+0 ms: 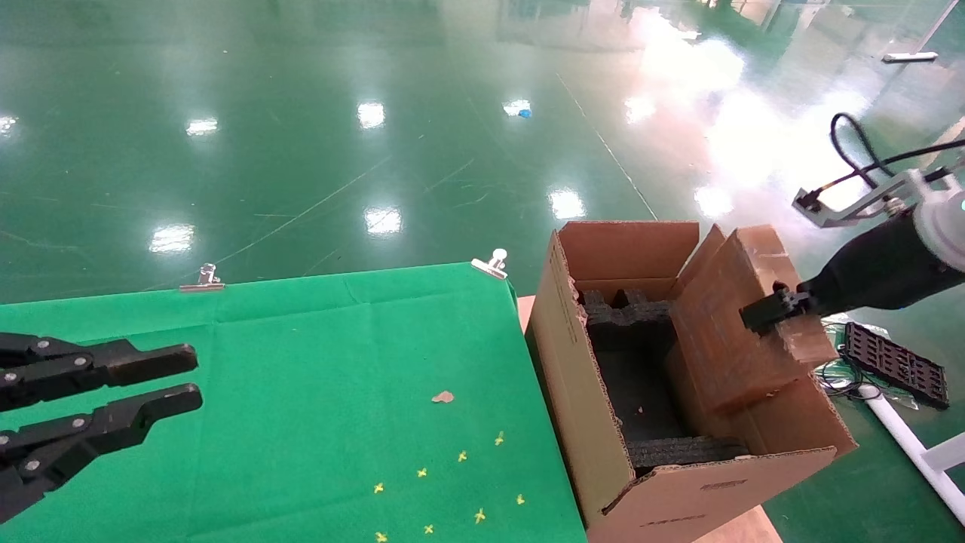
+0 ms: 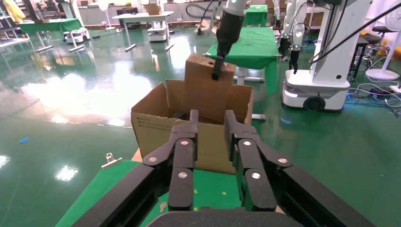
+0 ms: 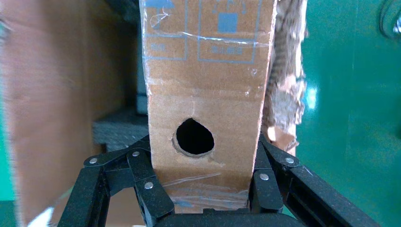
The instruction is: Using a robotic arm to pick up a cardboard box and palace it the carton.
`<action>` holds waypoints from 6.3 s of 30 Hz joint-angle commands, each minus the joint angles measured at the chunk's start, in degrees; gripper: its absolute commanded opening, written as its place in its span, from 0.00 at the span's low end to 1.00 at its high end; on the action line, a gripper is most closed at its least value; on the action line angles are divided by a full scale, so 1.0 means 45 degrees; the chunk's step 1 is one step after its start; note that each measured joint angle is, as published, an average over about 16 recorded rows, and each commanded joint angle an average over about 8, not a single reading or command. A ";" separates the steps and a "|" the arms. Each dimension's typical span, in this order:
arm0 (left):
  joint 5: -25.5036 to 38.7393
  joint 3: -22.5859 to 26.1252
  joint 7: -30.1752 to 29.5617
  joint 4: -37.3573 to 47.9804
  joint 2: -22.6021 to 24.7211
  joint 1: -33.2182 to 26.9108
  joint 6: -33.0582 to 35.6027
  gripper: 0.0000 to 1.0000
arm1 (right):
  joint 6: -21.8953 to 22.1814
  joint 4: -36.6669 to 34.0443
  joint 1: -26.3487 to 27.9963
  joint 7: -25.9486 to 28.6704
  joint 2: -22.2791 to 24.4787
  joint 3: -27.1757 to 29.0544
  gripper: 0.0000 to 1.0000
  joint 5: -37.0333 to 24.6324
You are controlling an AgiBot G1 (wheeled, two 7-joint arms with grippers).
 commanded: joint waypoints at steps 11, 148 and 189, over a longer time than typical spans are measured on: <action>-0.0006 0.0009 0.0005 0.0000 -0.0004 -0.0002 -0.0004 1.00 | 0.1179 -0.1637 -0.1884 -0.0856 -0.0529 -0.0205 0.00 0.0303; -0.0072 0.0107 0.0058 0.0015 -0.0040 -0.0025 -0.0040 1.00 | 0.0386 0.6729 -1.1322 -1.2185 -0.0136 1.4035 1.00 0.8514; -0.0080 0.0113 0.0062 0.0018 -0.0045 -0.0025 -0.0048 1.00 | -0.0784 0.7688 -1.4259 -1.4068 -0.0387 1.7025 1.00 1.0393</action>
